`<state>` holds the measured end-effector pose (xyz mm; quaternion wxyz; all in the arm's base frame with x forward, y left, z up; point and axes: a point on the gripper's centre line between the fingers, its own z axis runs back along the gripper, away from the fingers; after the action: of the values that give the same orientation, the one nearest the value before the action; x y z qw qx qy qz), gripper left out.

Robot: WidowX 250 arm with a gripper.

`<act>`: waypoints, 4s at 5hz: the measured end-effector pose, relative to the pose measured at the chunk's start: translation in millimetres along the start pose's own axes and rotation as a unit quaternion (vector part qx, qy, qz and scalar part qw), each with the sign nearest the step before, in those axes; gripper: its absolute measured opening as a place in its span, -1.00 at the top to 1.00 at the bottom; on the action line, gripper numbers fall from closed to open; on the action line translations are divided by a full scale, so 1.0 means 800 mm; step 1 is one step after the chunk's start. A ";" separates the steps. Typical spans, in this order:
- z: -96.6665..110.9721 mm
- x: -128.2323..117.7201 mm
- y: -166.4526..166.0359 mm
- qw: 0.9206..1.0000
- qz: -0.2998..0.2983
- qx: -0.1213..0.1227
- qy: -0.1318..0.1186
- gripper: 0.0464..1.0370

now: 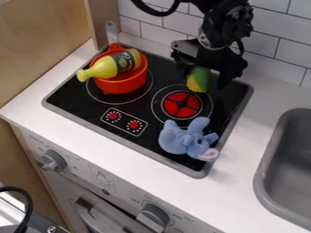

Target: Move the corn to the bottom left of the burner

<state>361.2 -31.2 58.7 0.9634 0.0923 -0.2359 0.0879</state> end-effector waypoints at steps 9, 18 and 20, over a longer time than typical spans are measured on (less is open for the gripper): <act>0.069 -0.031 0.020 0.994 -0.018 0.001 0.107 -0.27; 0.119 -0.067 0.185 0.968 -0.218 -0.018 0.126 -0.27; 0.090 -0.075 0.191 0.968 -0.221 -0.086 0.084 -0.27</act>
<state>244.5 93.7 113.7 0.9796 0.0512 -0.1346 -0.1405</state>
